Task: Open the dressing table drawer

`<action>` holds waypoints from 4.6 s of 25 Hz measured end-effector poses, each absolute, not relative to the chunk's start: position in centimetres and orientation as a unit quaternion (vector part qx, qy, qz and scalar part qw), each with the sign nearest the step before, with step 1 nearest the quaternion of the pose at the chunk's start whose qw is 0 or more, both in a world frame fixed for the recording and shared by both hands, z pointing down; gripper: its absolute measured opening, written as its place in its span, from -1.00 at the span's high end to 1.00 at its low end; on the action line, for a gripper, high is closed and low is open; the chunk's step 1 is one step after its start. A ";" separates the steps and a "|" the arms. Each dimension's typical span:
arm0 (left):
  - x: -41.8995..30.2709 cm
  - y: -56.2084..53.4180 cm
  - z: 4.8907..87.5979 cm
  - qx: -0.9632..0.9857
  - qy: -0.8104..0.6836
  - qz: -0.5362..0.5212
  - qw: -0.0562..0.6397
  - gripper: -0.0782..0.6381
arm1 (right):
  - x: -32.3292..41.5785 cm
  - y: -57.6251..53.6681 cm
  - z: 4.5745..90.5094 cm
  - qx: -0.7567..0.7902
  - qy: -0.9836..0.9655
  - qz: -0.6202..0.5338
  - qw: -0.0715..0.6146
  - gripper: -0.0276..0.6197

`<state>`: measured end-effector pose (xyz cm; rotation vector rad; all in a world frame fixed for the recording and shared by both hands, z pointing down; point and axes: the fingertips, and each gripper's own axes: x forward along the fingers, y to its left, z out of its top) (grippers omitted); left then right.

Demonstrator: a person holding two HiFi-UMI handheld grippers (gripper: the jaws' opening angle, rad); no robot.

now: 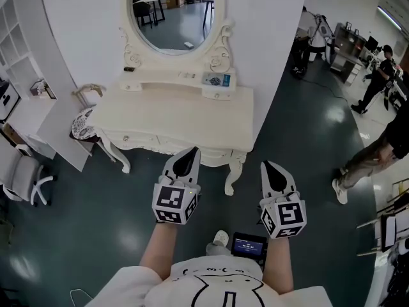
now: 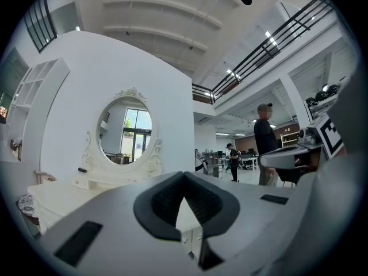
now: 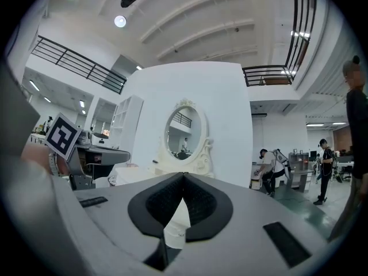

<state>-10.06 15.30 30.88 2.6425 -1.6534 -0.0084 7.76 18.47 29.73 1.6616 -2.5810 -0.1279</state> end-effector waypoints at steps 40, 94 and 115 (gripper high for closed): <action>-4.9 -4.8 32.9 0.826 -0.562 0.009 0.037 0.75 | 14.2 -2.1 32.0 0.518 -0.854 -0.013 0.038 0.87; -4.9 -28.8 52.1 0.796 -0.534 0.191 0.211 0.26 | 15.5 -25.6 45.2 0.531 -0.829 0.121 0.125 0.87; -4.3 -30.9 55.4 0.789 -0.524 0.220 0.231 0.44 | 15.6 -28.0 48.0 0.523 -0.828 0.146 0.140 0.87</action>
